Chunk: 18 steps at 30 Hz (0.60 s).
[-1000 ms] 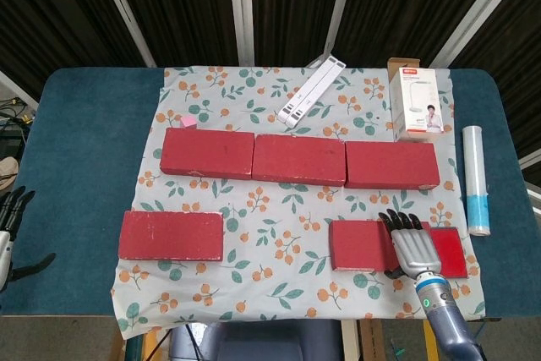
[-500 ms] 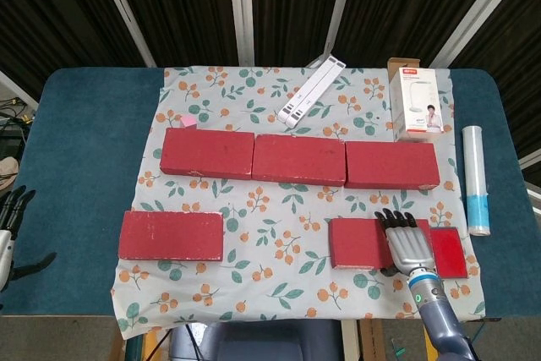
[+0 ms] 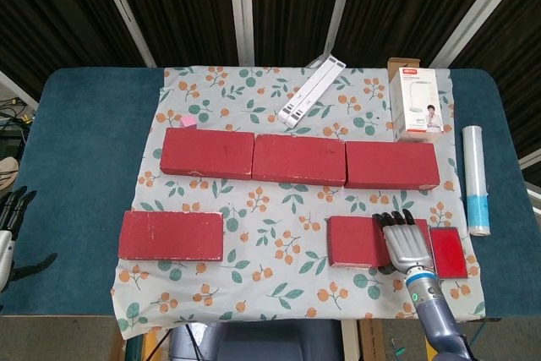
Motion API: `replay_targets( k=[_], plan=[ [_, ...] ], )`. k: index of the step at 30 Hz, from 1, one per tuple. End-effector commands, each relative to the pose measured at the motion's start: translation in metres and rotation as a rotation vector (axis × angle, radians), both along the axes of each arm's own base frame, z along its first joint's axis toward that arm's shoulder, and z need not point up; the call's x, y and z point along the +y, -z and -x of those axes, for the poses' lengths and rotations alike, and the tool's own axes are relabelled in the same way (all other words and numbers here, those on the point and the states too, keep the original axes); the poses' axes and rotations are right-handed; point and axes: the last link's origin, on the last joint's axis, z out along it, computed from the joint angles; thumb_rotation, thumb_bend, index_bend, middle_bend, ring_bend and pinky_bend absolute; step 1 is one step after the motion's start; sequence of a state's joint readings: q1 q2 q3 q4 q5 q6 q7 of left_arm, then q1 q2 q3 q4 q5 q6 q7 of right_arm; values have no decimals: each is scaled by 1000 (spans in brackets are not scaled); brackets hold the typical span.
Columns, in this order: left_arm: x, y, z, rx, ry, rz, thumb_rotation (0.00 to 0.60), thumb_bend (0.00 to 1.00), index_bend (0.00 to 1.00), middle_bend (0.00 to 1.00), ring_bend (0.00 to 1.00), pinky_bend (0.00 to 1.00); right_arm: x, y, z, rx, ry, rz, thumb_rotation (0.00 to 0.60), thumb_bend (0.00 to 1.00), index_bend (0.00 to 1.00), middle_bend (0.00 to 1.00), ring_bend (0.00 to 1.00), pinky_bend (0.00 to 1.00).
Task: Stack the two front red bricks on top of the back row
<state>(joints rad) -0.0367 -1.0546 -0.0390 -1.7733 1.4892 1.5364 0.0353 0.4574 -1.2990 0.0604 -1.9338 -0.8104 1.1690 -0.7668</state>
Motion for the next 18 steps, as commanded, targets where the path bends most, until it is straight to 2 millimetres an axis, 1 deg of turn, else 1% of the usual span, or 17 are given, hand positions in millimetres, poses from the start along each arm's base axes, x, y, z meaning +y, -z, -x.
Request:
replay_targets(
  k=[1, 5, 8, 12, 16, 18],
  plan=[
    [0, 0, 0, -1, 1, 3, 600, 0, 31, 6, 0, 174, -3, -5, -4, 1, -11, 11, 600, 33, 411, 345, 124, 0],
    [0, -1, 0, -4, 1, 1, 600, 0, 31, 6, 0, 174, -10, -21, -13, 0, -32, 53, 600, 34, 418, 346, 124, 0],
    [0, -1, 1, -4, -1, -1, 600, 0, 32, 6, 0, 174, -18, -39, -24, 3, -52, 87, 600, 34, 418, 346, 124, 0],
    [1, 1, 1, 2, -2, 7, 600, 0, 31, 6, 0, 174, -36, -64, -43, 14, -76, 124, 600, 33, 418, 346, 124, 0],
    [2, 2, 0, 8, -3, 7, 600, 0, 31, 6, 0, 174, -55, -81, -64, 20, -92, 130, 600, 33, 418, 346, 125, 0],
    [2, 3, 1, 12, -5, 4, 600, 0, 31, 7, 0, 174, -66, -86, -76, 28, -104, 122, 600, 34, 418, 346, 125, 0]
  ],
)
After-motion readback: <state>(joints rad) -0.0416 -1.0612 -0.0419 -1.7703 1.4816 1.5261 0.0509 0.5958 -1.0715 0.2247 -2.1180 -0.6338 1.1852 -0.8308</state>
